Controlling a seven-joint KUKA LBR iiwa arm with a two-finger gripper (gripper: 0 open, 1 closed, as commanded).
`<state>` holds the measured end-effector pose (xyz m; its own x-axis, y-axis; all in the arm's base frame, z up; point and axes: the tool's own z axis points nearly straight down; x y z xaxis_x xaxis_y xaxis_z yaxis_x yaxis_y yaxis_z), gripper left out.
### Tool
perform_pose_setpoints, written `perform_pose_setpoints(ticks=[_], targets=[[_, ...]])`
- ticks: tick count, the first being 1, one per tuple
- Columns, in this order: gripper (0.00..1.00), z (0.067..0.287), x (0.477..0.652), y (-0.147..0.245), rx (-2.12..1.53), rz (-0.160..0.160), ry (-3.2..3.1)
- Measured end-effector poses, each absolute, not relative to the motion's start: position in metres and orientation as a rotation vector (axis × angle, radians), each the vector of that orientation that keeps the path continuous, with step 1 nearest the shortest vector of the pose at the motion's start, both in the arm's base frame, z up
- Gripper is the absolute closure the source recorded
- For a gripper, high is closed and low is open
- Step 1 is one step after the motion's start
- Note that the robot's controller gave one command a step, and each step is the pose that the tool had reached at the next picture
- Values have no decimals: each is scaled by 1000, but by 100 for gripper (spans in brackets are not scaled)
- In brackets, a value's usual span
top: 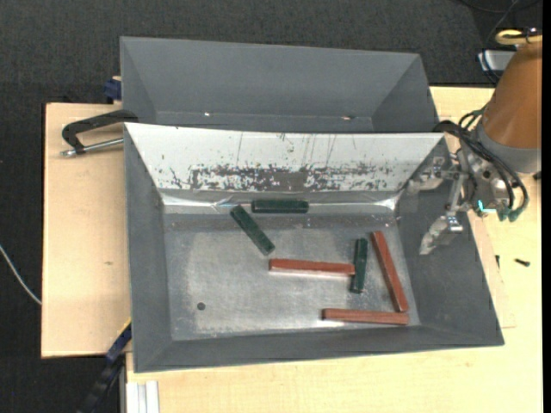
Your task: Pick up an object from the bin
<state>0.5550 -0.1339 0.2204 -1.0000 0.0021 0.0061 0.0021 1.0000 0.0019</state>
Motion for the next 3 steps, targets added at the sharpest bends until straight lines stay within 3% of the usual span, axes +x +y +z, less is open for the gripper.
perform_pose_setpoints(ticks=[1,2,3], targets=[[0,225,557,-134,-1,0,-3144],[0,183,564,-123,15,3,-3152],[100,76,554,-93,-61,2,-3145]])
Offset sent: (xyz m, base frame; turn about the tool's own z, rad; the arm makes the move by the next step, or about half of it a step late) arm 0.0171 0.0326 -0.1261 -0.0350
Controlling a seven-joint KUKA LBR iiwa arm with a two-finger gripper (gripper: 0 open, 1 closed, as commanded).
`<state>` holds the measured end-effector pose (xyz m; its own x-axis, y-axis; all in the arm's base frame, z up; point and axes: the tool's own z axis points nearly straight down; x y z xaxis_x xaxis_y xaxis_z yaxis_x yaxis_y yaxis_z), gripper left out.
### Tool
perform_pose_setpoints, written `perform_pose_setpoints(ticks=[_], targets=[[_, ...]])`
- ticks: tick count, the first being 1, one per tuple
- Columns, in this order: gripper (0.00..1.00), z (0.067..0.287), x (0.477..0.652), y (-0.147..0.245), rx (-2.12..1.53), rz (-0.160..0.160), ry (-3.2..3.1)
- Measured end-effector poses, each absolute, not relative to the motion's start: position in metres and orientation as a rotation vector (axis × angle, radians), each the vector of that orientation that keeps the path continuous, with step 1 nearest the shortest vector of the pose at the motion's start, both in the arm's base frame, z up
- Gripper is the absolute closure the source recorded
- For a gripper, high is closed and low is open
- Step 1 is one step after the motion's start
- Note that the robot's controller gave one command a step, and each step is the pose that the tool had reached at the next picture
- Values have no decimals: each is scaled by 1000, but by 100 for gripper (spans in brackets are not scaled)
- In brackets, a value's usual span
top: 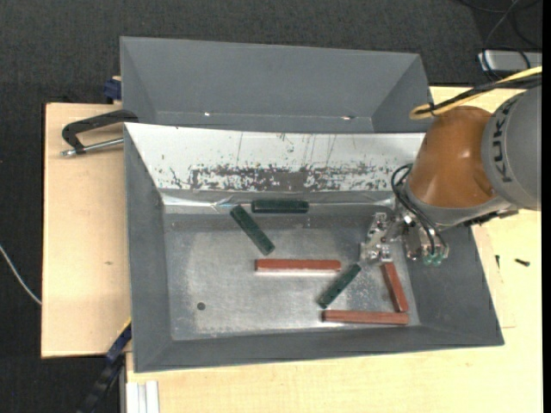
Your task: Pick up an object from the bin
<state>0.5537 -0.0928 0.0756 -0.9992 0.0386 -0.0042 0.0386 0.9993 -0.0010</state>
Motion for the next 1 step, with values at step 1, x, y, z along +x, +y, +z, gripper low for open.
perform_pose_setpoints(ticks=[1], targets=[[0,72,553,-91,60,-1,3133]])
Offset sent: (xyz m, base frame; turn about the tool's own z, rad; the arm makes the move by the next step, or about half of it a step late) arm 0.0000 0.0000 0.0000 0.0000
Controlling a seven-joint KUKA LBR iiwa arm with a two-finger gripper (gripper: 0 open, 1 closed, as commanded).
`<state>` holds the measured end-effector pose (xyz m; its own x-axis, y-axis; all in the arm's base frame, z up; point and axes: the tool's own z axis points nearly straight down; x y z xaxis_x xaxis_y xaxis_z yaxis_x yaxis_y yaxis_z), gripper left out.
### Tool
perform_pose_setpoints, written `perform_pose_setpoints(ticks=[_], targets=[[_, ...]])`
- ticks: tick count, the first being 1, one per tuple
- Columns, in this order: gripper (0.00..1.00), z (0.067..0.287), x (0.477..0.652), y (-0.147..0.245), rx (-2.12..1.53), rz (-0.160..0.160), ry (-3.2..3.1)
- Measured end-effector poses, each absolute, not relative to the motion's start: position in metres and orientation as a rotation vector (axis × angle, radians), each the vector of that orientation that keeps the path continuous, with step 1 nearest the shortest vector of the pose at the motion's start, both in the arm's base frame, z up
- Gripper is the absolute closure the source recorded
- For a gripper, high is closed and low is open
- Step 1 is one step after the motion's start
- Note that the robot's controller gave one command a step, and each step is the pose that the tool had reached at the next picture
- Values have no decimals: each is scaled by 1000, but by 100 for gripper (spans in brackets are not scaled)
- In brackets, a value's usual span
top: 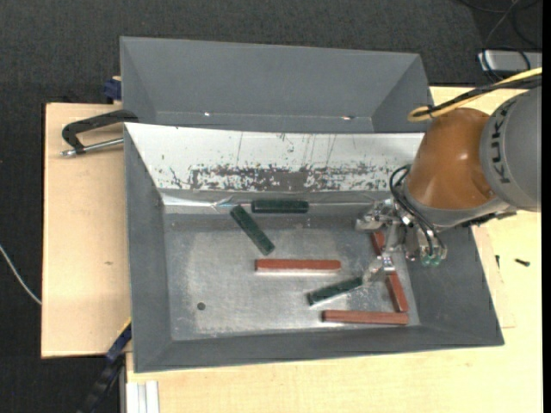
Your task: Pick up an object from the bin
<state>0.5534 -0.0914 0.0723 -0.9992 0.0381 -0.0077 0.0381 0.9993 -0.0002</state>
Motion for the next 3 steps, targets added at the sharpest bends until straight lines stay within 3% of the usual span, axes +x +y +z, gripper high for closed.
perform_pose_setpoints(ticks=[1,2,3], targets=[[0,72,553,-91,60,0,3133],[100,76,517,-7,58,-2,3145],[100,76,517,-7,58,-2,3145]])
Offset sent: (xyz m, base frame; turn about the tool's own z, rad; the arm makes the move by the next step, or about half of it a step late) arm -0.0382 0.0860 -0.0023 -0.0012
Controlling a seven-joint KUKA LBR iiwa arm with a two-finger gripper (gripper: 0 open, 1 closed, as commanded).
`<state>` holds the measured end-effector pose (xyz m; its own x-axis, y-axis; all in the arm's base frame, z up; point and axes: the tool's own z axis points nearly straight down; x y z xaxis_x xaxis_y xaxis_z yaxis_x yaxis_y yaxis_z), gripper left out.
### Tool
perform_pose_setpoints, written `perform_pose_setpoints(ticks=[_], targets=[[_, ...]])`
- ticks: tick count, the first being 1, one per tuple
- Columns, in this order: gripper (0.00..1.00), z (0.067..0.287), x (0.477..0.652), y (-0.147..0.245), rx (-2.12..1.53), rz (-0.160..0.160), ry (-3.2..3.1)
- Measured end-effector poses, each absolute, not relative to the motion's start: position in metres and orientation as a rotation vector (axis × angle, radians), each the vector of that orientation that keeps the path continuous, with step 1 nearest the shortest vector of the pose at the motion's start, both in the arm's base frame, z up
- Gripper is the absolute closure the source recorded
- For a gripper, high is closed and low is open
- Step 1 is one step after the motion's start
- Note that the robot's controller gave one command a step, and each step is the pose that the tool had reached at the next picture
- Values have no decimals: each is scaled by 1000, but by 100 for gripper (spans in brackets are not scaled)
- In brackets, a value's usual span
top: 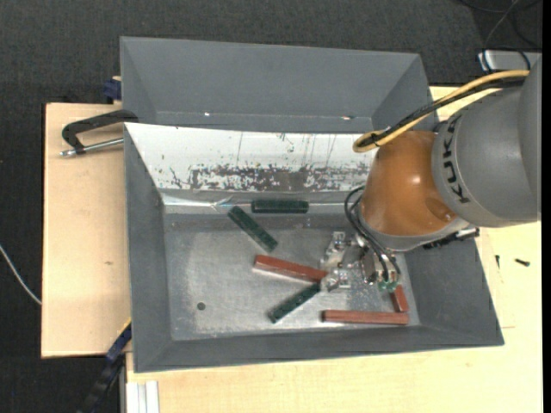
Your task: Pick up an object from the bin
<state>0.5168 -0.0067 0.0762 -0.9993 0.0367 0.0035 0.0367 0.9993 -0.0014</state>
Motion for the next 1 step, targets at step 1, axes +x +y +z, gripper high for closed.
perform_pose_setpoints(ticks=[1], targets=[[100,76,513,-15,129,-11,-3149]])
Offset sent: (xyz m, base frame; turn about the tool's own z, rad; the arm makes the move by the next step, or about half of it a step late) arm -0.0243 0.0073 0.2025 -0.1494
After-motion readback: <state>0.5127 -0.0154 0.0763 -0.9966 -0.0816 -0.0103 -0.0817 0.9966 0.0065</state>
